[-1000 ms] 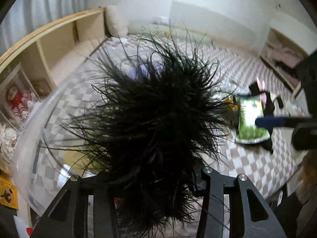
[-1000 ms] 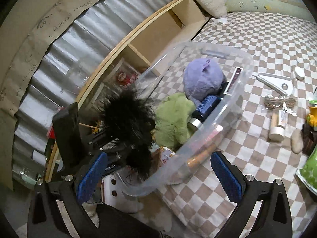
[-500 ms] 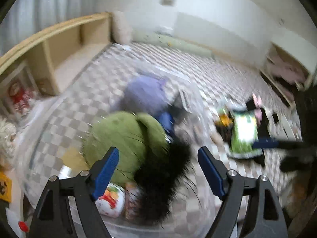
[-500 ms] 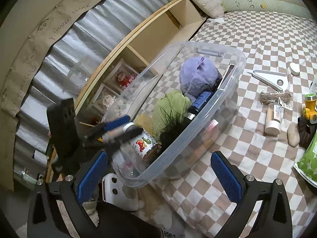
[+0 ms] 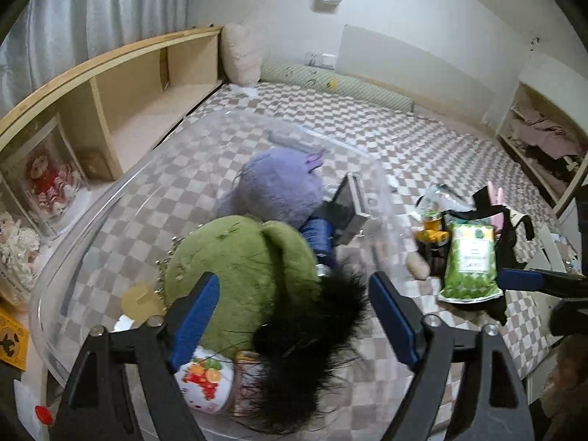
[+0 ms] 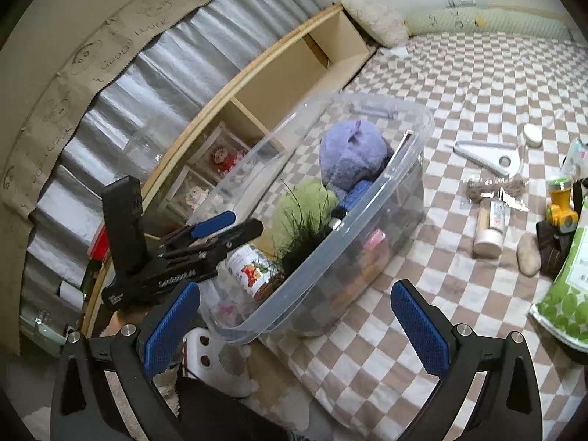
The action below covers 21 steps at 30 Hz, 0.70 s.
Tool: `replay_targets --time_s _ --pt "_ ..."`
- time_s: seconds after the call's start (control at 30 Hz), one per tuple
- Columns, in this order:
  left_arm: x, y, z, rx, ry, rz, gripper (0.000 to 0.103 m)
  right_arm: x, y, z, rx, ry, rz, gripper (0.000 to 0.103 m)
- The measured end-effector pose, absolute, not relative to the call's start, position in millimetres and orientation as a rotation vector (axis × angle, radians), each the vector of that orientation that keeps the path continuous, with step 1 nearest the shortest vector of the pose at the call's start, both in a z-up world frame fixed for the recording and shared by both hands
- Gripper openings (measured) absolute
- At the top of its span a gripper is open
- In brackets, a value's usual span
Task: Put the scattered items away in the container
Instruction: 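Drop the boa into the box with the left gripper while the right releases the jar there, then withdraw both grippers from the box back over the bed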
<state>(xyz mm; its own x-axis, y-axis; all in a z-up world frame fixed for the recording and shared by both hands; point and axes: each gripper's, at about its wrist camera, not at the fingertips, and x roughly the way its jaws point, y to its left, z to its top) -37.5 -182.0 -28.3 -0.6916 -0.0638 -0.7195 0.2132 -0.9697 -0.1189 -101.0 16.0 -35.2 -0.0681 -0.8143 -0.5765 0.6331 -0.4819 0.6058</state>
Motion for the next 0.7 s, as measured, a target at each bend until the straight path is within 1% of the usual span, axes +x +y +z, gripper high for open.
replay_targets --time_s 0.03,0.23,0.5,0.7 --pt "-37 -179 -25 1.127 0.291 -2.757 0.103 -101 17 -34 1.114 -0.237 -1.759 0.103" --pt "-34 -166 -12 1.026 0.330 -2.818 0.103 -101 36 -25 1.001 -0.243 -1.883 0.103" --pt "-36 -146 0 0.982 0.259 -2.823 0.103 -111 66 -21 0.925 -0.226 -2.085 0.103" --pt "-38 -131 8 0.947 0.246 -2.871 0.103 -116 89 -19 0.917 -0.221 -2.170 0.103"
